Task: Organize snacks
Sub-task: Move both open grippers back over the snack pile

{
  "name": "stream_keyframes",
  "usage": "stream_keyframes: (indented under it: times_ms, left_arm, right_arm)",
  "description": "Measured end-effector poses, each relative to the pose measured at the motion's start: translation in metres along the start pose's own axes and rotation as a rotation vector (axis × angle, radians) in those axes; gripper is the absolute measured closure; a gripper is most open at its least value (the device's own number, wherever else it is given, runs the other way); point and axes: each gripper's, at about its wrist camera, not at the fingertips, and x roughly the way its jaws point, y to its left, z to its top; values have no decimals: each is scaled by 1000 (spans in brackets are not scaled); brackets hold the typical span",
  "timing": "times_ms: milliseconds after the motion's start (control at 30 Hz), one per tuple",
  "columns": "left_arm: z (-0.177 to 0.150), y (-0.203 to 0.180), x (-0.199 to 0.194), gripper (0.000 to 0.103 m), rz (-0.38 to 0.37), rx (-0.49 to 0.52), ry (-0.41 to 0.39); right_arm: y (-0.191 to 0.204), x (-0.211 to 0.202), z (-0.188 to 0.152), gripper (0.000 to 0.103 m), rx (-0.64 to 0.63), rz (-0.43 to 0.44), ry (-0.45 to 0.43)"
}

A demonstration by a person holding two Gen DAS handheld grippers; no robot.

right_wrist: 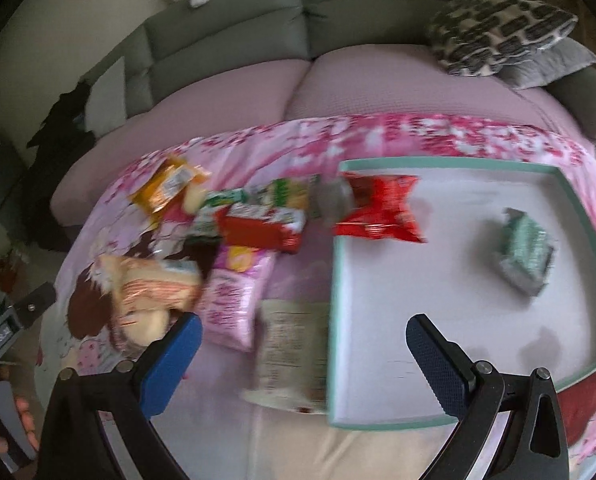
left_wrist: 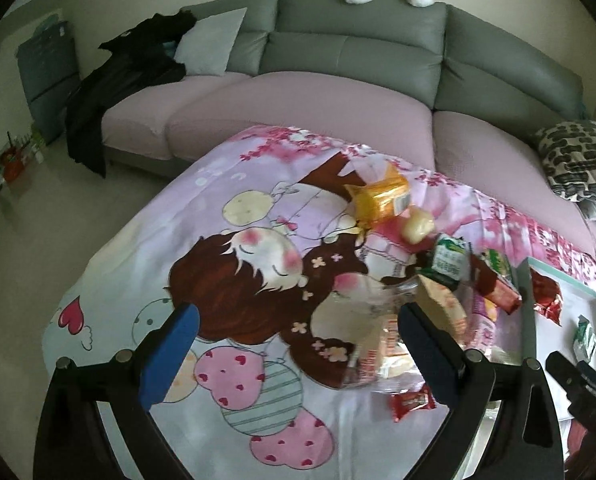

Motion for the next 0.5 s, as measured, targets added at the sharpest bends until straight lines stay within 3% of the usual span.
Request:
stream_keyframes:
  times_ms: [300,500]
  left_arm:
    - [-10,-5,37,4,-51,-12,118]
    - [-20,-17,67,4,-126,-23,227]
  right_arm:
    - [38,28,0,1,-54,37,38]
    - [37,46,8,16,-35,58,47]
